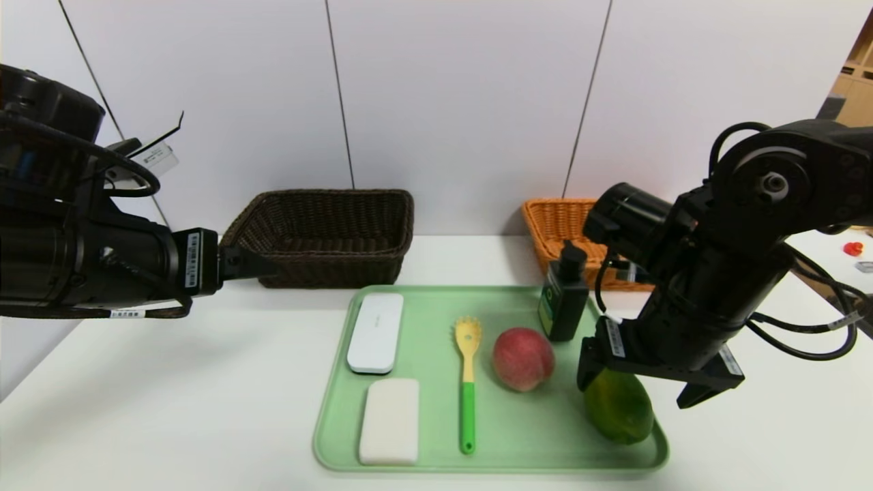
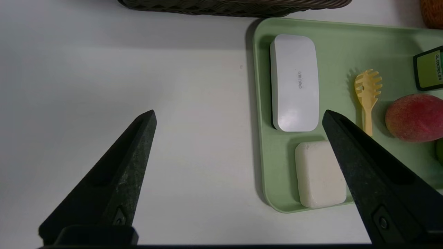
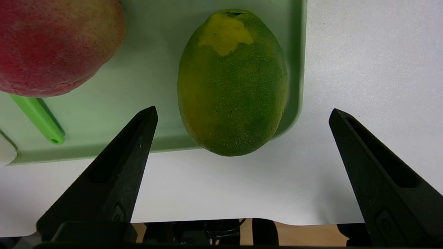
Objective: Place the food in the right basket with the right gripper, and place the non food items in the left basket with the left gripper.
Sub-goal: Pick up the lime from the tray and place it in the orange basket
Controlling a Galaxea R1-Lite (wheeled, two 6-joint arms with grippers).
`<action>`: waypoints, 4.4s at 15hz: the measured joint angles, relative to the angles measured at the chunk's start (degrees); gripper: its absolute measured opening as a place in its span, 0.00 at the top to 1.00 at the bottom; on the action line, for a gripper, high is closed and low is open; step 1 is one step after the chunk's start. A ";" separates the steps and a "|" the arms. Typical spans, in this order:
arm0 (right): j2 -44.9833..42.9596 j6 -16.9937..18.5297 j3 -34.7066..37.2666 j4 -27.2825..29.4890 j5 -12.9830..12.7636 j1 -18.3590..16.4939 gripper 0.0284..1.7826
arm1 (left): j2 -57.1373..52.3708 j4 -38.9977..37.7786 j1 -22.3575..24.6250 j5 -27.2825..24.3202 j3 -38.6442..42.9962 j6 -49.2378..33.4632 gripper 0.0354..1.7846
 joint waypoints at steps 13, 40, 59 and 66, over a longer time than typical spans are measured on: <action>3.90 0.50 0.54 -0.39 -0.09 0.52 0.06 | -1.00 0.01 -0.06 -0.33 2.13 0.34 0.06; -4.44 -14.21 1.40 -59.19 -5.95 -20.29 0.46 | -2.57 -2.73 -0.06 -4.14 3.56 0.89 0.06; 8.33 -17.38 -6.90 -53.22 -7.33 -23.94 0.13 | -0.50 -2.32 -2.73 -4.12 1.05 0.83 0.06; -6.44 -10.58 -16.77 -7.91 0.94 -13.23 0.08 | 0.02 -1.97 -5.55 -4.06 1.11 0.61 0.06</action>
